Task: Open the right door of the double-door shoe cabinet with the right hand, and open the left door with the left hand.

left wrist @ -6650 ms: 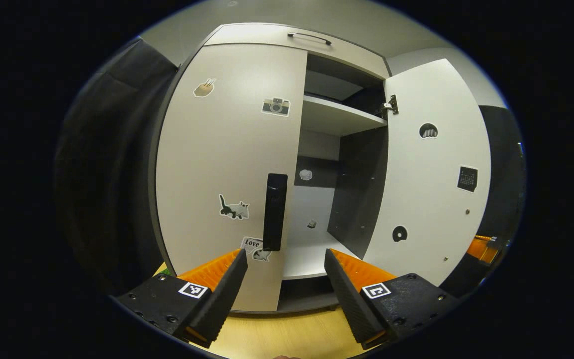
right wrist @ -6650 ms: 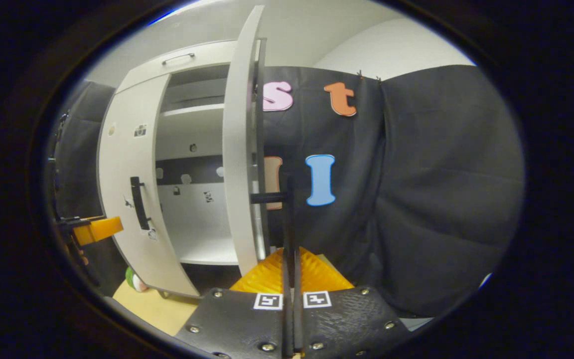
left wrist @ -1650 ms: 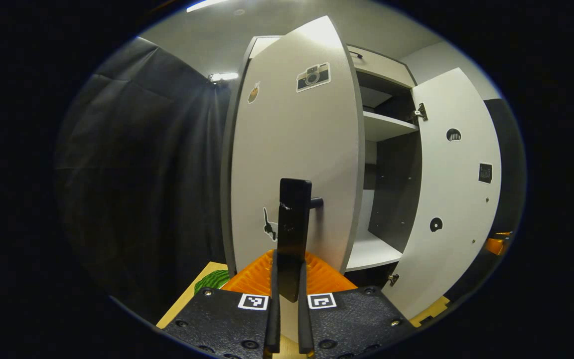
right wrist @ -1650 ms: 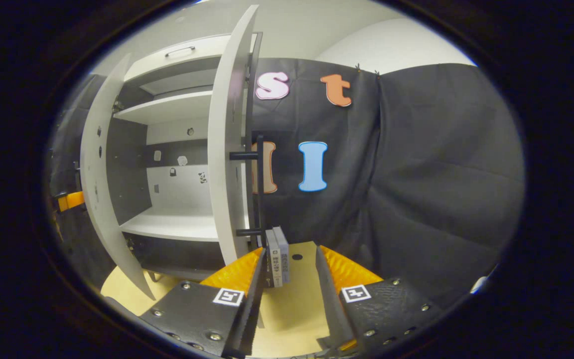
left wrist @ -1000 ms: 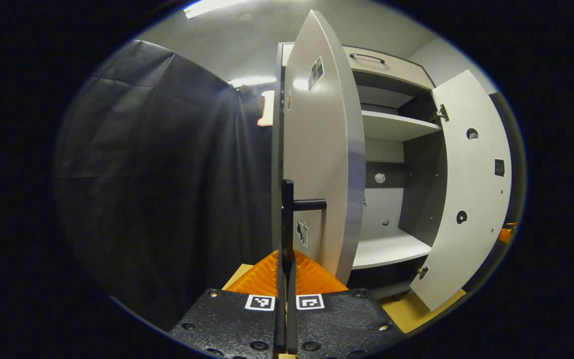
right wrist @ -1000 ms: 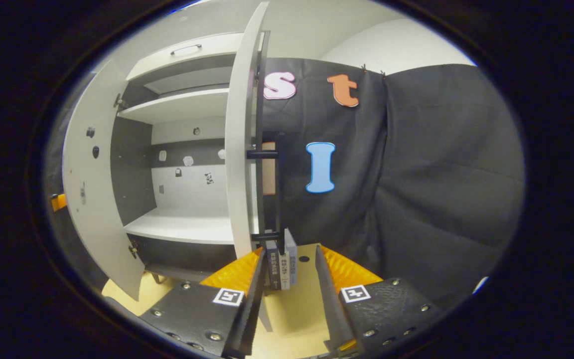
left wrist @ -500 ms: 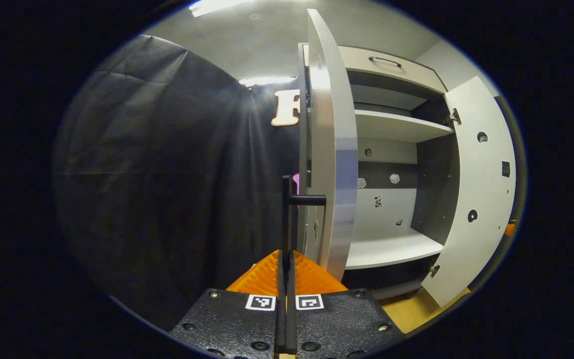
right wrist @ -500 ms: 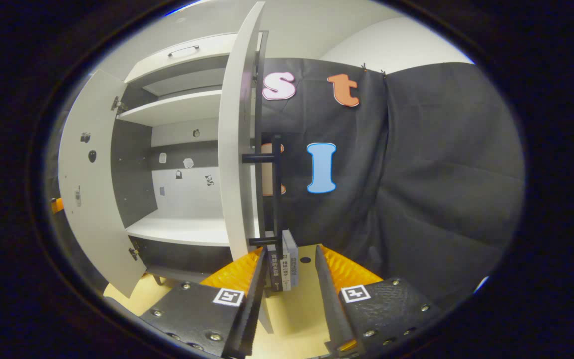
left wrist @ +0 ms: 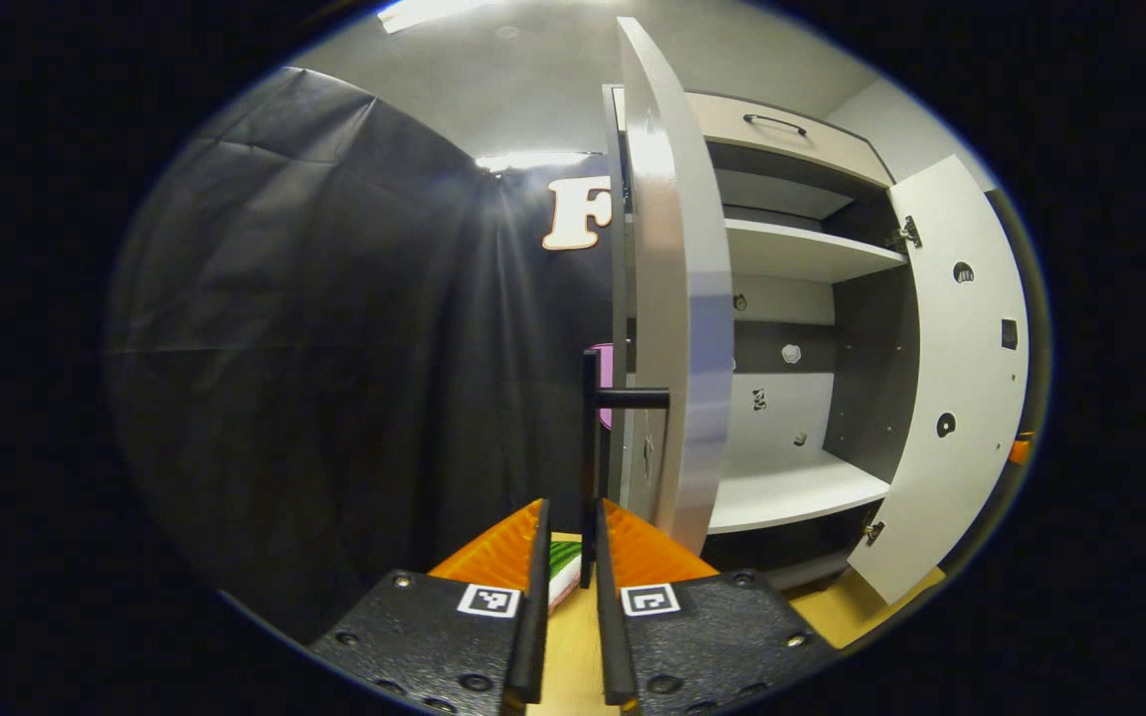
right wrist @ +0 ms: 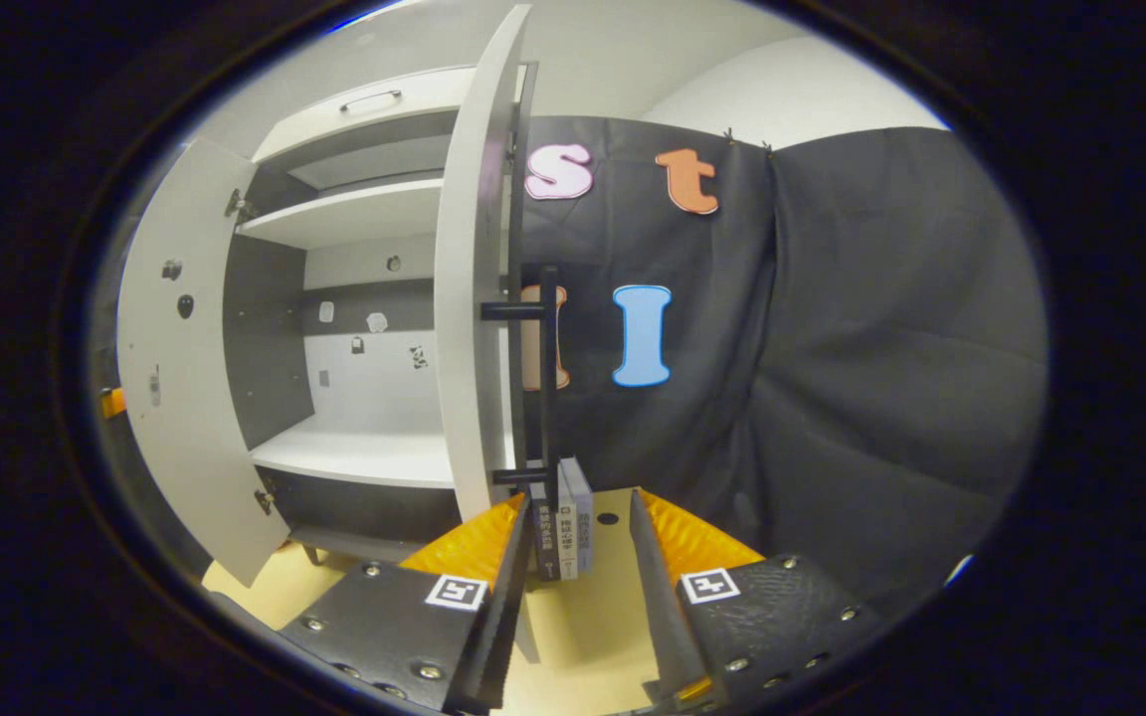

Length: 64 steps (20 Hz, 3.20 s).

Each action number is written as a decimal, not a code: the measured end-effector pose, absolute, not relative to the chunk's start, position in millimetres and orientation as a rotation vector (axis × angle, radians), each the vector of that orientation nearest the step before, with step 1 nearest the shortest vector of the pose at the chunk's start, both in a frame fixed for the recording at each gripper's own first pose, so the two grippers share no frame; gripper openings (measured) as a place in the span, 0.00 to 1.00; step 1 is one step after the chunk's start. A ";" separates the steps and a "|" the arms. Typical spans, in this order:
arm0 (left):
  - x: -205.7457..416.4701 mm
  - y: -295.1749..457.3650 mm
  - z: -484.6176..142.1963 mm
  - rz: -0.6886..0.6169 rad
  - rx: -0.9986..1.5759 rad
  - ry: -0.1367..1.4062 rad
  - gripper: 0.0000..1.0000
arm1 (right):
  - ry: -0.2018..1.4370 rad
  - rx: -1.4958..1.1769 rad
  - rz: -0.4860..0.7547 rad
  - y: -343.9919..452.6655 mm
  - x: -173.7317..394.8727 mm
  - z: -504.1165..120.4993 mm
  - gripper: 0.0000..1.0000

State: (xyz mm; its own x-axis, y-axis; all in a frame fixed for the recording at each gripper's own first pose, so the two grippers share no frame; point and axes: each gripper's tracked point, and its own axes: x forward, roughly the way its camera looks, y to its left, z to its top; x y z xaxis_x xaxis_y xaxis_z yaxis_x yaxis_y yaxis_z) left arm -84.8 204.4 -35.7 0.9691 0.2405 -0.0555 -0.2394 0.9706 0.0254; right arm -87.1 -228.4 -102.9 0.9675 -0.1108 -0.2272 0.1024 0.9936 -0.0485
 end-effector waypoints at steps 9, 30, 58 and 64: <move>-92.1 220.5 -36.2 0.256 0.028 0.058 0.87 | 0.221 -0.026 -0.139 -234.9 -93.8 -98.1 0.61; -136.8 171.5 4.4 0.305 0.022 -0.009 0.96 | 0.154 -0.045 -0.121 -155.4 -115.8 -68.8 0.95; -37.9 -36.0 -4.5 -0.234 0.062 -0.057 0.97 | 0.098 -0.041 0.104 -2.7 -87.2 -49.8 0.95; -27.8 -52.4 -3.6 -0.276 0.062 -0.068 0.97 | 0.090 -0.054 0.084 -5.7 -87.8 -49.1 0.95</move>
